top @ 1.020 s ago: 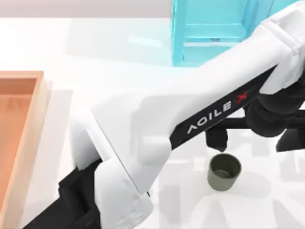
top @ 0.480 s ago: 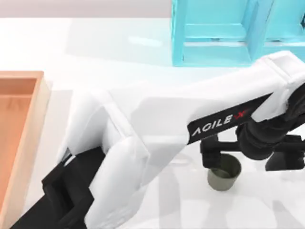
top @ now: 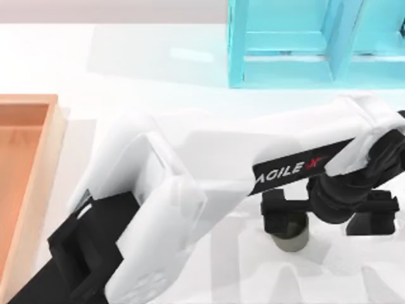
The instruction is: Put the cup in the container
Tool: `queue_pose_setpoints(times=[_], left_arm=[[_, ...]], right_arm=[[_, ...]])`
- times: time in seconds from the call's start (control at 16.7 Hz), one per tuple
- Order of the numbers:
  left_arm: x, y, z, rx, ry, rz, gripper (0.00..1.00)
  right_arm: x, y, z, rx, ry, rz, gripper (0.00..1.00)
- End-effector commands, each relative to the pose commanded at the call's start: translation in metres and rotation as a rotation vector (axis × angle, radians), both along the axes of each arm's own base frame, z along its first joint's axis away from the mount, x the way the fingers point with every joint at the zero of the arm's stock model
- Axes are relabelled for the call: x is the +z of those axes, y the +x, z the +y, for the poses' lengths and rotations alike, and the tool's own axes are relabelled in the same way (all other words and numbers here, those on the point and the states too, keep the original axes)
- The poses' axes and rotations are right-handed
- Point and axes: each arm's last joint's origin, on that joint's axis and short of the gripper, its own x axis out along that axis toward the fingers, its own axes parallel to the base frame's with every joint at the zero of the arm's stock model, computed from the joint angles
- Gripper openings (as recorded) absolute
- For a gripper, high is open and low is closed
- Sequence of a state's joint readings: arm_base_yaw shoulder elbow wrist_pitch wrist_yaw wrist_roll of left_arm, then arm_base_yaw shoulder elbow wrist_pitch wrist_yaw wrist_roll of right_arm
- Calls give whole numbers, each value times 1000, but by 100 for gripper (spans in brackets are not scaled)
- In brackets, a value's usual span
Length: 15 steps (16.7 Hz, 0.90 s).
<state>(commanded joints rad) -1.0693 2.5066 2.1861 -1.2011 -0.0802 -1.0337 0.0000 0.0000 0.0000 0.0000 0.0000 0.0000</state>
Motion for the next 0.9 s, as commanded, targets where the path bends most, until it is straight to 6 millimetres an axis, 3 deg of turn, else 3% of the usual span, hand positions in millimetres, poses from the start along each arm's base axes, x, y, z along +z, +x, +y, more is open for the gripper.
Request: queue_pose_setpoints(times=[0.06, 0.84, 0.9], left_arm=[[0, 0, 0, 0, 0, 0, 100], [0, 0, 0, 0, 0, 0, 2], [0, 0, 0, 0, 0, 0, 0]], right_arm=[[0, 0, 0, 0, 0, 0, 100], [0, 0, 0, 0, 0, 0, 100], [0, 0, 0, 0, 0, 0, 100]])
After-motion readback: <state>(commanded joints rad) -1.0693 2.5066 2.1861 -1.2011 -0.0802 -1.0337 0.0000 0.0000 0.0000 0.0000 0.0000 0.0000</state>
